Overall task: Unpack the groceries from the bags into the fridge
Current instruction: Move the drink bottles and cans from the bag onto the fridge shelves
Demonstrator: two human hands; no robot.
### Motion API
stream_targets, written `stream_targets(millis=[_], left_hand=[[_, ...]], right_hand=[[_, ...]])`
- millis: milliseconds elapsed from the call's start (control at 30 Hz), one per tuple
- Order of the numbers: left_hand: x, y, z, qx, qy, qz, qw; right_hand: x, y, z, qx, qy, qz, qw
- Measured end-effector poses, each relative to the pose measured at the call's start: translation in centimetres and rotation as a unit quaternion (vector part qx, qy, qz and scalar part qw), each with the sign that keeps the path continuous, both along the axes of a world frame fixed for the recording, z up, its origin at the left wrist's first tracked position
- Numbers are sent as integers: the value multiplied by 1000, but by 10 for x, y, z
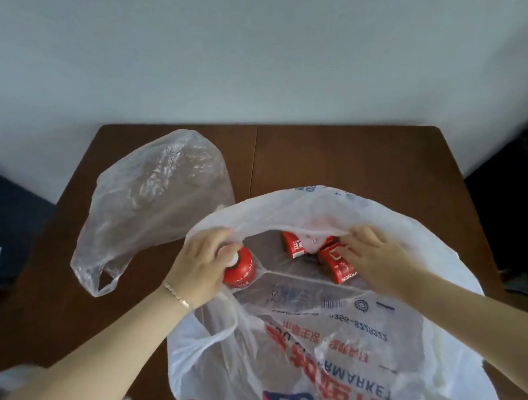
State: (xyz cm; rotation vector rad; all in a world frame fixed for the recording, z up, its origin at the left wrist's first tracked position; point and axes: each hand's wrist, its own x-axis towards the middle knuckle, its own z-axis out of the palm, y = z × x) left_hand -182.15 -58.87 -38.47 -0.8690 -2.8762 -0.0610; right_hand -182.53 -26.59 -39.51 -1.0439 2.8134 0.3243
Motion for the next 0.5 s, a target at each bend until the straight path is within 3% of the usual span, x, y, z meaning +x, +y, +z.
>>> stream_targets(millis=[67, 100, 233, 367, 433, 500], left_hand=[[8, 9, -2, -9, 20, -113, 993], [10, 14, -3, -25, 4, -125, 992], [6, 39, 3, -92, -41, -32, 994], [1, 46, 14, -167, -134, 146, 966], [4, 45, 15, -146, -158, 182, 960], [8, 47, 14, -115, -177, 198, 957]], right_hand=[[9, 1, -14, 43, 15, 22, 999], [10, -1, -19, 57, 7, -4, 998], [-1, -12, -26, 118, -19, -101, 988], [-2, -32, -16, 164, -23, -84, 983], [8, -30, -15, 105, -31, -81, 991], [28, -31, -11, -39, -58, -83, 994]])
